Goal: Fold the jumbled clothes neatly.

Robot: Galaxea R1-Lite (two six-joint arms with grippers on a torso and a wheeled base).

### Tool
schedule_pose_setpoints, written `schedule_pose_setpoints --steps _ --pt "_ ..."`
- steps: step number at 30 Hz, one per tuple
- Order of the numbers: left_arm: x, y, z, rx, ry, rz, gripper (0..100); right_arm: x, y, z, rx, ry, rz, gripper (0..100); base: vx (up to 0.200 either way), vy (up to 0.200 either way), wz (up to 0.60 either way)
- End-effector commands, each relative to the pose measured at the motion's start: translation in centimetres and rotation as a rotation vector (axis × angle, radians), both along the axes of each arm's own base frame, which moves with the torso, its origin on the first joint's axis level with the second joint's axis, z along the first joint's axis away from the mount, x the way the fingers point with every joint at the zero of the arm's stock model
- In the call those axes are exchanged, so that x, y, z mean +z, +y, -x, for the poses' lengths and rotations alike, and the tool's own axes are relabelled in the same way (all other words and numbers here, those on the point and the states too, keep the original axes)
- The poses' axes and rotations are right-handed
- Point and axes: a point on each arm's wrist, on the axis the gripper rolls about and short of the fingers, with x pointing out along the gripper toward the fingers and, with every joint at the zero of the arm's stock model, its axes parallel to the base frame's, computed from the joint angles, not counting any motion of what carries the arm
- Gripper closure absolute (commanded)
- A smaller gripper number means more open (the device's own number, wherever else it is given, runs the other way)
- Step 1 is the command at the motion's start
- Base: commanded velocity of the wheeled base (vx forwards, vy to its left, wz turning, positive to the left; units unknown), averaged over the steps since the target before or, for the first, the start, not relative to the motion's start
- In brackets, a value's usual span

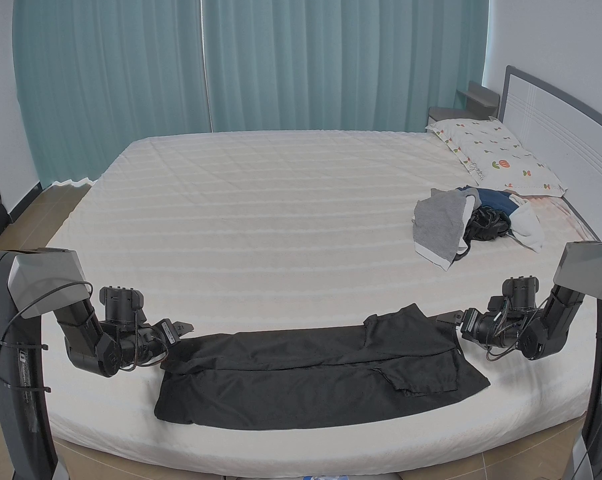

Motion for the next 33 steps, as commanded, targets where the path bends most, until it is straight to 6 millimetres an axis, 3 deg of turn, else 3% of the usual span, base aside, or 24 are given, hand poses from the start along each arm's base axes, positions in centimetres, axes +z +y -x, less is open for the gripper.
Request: schedule_pose_setpoints --steps 1,17,33 --pt "-0.5 -0.2 -0.1 0.000 0.010 -0.002 100 -0.2 0.0 0.0 0.002 0.003 0.000 0 0.000 0.000 0.00" --pt "1.8 1.9 -1.7 0.124 -0.083 -0.004 100 0.3 0.2 -1.8 -0.045 -0.023 -0.056 0 0.000 0.000 0.00" --pt "1.4 2.0 -1.8 0.128 -0.078 0.002 100 -0.5 1.6 -3.2 -0.060 -0.029 -0.050 0 0.000 0.000 0.00"
